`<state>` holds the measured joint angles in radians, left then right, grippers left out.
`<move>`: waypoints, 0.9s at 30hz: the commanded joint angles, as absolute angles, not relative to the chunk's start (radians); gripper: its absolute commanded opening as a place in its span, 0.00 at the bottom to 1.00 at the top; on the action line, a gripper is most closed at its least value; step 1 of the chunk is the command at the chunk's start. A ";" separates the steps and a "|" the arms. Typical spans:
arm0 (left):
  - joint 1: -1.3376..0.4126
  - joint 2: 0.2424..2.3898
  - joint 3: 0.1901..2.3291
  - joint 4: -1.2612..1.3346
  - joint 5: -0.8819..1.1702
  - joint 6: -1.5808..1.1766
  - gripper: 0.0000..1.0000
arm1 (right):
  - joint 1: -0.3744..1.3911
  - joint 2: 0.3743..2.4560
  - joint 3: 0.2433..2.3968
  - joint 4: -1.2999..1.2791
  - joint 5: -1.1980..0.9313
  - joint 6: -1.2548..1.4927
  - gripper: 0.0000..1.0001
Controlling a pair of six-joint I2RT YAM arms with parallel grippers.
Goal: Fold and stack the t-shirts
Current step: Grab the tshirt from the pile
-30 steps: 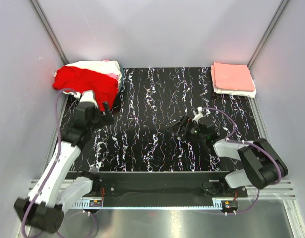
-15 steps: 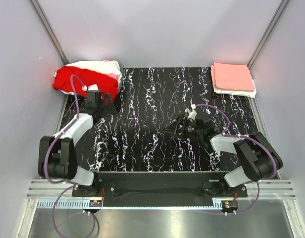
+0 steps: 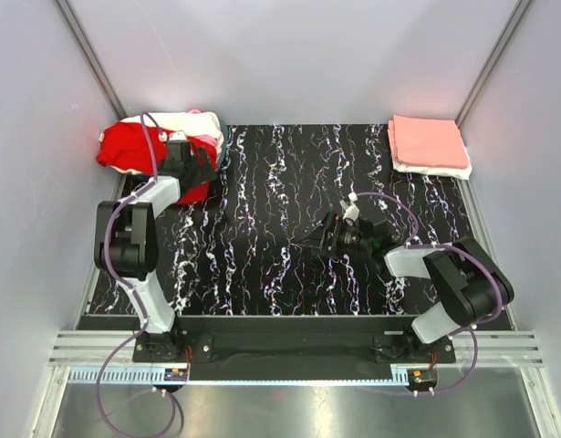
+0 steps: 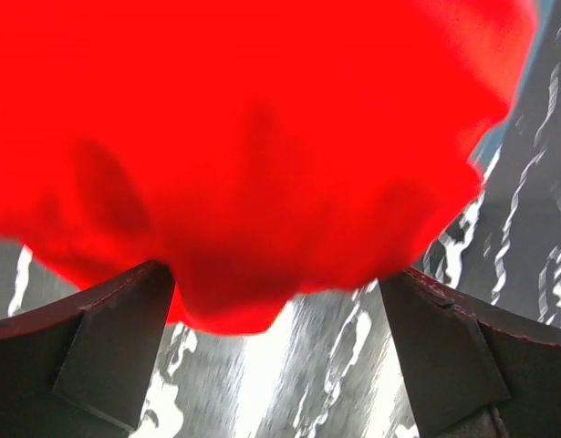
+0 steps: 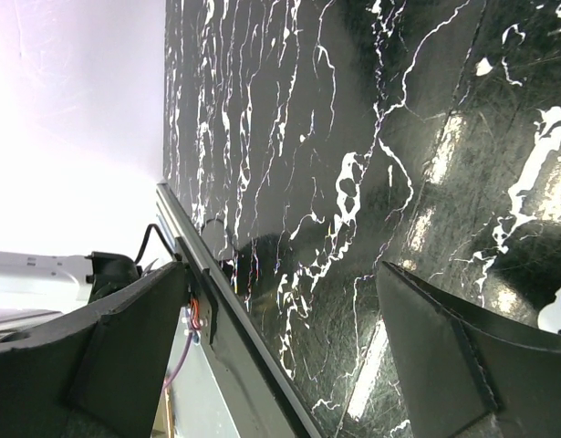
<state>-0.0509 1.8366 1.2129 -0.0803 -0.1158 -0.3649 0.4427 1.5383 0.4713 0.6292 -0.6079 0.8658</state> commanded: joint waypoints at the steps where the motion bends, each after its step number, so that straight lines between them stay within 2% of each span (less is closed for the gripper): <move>1: -0.040 1.865 1.282 -0.080 -0.112 -0.387 0.95 | 0.433 1.558 0.500 0.706 -0.649 0.877 0.93; 2: -0.038 1.882 1.290 -0.083 -0.104 -0.393 0.93 | 0.425 1.563 0.500 0.710 -0.653 0.880 0.93; 5: -0.038 1.913 1.321 -0.103 -0.097 -0.410 0.70 | 0.413 1.580 0.494 0.738 -0.673 0.899 0.92; 6: -0.038 1.914 1.318 -0.101 -0.095 -0.413 0.55 | 0.407 1.583 0.494 0.752 -0.676 0.905 0.92; 8: -0.038 1.905 1.298 -0.097 -0.083 -0.416 0.36 | 0.397 1.598 0.491 0.767 -0.692 0.920 0.92; 9: -0.040 1.899 1.290 -0.097 -0.083 -0.419 0.18 | 0.390 1.604 0.489 0.788 -0.696 0.926 0.92; 11: -0.040 1.855 1.251 -0.097 -0.092 -0.423 0.06 | 0.380 1.620 0.482 0.811 -0.713 0.946 0.92; 13: -0.040 1.810 1.224 -0.112 -0.110 -0.437 0.02 | 0.368 1.637 0.477 0.842 -0.725 0.965 0.92; 19: -0.040 1.582 1.264 -0.265 -0.182 -0.454 0.00 | 0.357 1.658 0.472 0.879 -0.745 0.986 0.92; 22: -0.040 1.516 1.425 -0.382 -0.206 -0.434 0.01 | 0.353 1.663 0.472 0.887 -0.753 0.991 0.93; 27: -0.075 1.499 1.759 -0.595 -0.121 -0.373 0.04 | 0.318 1.654 0.411 1.004 -0.767 1.029 0.96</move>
<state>-0.0414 1.5749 1.5715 -0.4999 -0.1577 -0.4202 0.3462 1.6581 0.4583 0.8600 -0.7341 0.9993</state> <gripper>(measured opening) 0.090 0.944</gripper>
